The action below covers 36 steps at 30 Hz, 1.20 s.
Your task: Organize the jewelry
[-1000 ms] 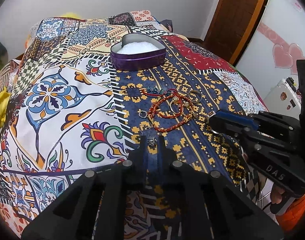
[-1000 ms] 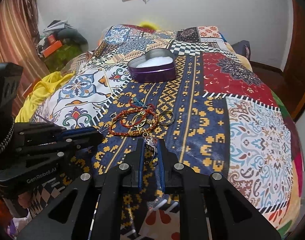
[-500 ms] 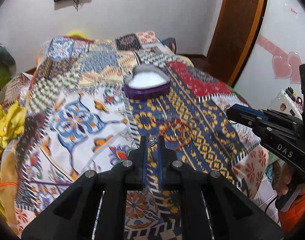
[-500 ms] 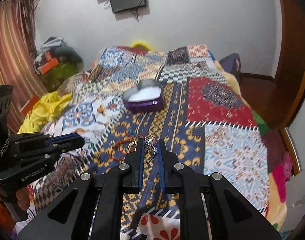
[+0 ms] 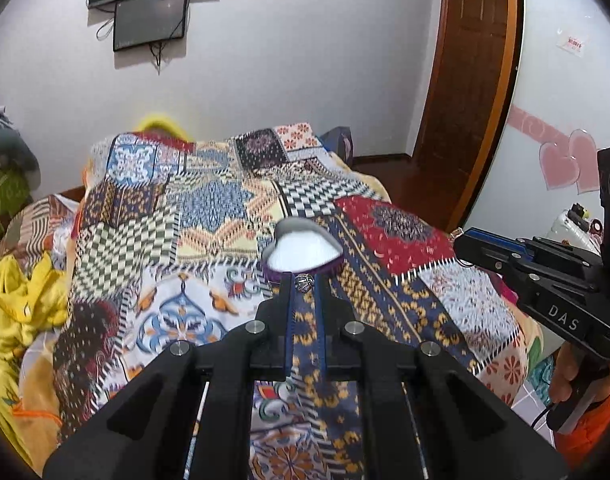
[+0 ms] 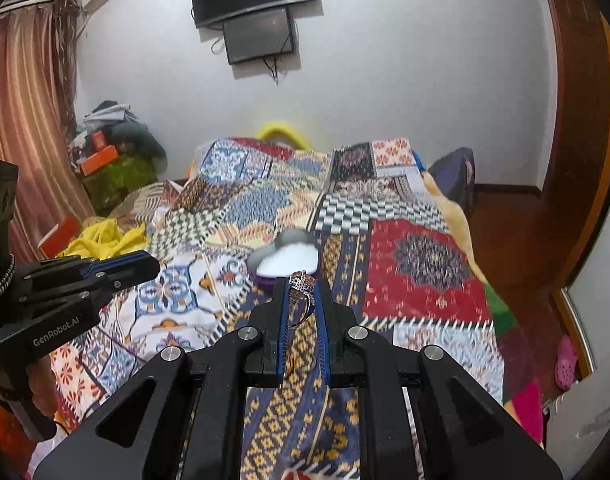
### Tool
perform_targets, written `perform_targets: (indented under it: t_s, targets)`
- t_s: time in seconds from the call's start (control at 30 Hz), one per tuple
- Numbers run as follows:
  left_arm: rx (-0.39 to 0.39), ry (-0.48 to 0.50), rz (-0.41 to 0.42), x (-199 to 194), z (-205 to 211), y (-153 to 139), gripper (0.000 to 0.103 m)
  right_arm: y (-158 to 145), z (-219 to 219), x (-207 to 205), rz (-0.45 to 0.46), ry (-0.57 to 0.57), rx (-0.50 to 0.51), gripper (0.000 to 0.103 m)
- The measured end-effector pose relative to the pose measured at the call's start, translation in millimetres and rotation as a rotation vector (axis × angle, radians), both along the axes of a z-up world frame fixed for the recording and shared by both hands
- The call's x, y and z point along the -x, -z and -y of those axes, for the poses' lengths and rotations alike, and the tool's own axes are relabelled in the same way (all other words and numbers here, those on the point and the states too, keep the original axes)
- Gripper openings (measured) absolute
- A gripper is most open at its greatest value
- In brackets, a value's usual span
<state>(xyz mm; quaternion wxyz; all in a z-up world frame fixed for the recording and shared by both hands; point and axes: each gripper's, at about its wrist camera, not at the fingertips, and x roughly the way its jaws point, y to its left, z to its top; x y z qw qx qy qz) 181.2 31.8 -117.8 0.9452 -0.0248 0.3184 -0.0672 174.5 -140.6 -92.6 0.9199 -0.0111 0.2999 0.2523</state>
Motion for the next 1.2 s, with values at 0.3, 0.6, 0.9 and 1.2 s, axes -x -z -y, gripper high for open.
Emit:
perform_targets:
  t_s: [0.3, 0.6, 0.9, 1.2]
  targets:
    - [0.015, -0.017, 0.01, -27, -6, 0, 0.008, -4, -11, -28, 0.02, -0.006, -0.027, 0.011]
    - [0.003, -0.008, -0.027, -63, -5, 17, 0.008, 5, -22, -52, -0.005, -0.046, -0.021, 0.011]
    - [-0.02, 0.011, -0.062, -98, -6, 30, 0.008, 28, -36, -86, -0.05, -0.068, 0.044, 0.011]
    - [-0.038, 0.061, -0.154, -130, -1, 58, 0.008, 46, -41, -120, -0.175, -0.138, 0.019, 0.011]
